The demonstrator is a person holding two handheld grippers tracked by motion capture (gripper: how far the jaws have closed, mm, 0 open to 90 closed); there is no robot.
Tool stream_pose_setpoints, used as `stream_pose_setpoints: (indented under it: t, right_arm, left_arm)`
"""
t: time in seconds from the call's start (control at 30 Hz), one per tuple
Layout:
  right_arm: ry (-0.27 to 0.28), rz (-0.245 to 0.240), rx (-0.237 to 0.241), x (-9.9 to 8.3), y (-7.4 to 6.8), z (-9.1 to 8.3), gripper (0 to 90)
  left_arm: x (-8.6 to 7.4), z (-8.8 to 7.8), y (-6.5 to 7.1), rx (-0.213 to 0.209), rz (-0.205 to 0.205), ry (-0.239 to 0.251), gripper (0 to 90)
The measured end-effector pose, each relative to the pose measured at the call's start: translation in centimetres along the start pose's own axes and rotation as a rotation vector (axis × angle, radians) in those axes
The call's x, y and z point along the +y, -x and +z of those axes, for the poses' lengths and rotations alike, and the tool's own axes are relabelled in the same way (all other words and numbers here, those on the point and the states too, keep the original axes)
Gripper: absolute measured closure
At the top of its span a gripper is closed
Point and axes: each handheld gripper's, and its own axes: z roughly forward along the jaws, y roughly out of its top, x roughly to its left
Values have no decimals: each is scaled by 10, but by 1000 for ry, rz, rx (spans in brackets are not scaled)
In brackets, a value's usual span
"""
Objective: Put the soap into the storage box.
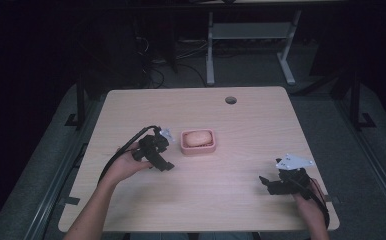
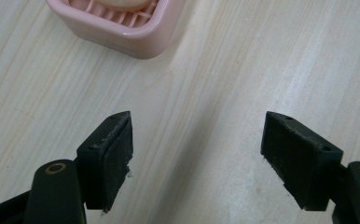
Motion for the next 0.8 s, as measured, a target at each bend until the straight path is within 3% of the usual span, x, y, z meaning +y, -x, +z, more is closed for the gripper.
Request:
stream_pose_setpoints:
  t: [0.23,0.33,0.8]
  right_arm:
    - [-3,-5,1,0,0,1,138]
    - [-6,-8,-1,-1,0,1,138]
    - [-19,-5,-5,-3,-1,2,138]
  left_arm:
    - [-9,0,3,2,-13,-3,250]
    - [-18,-3,4,-2,-28,27,251]
    - [-44,-13,9,21,-46,39,250]
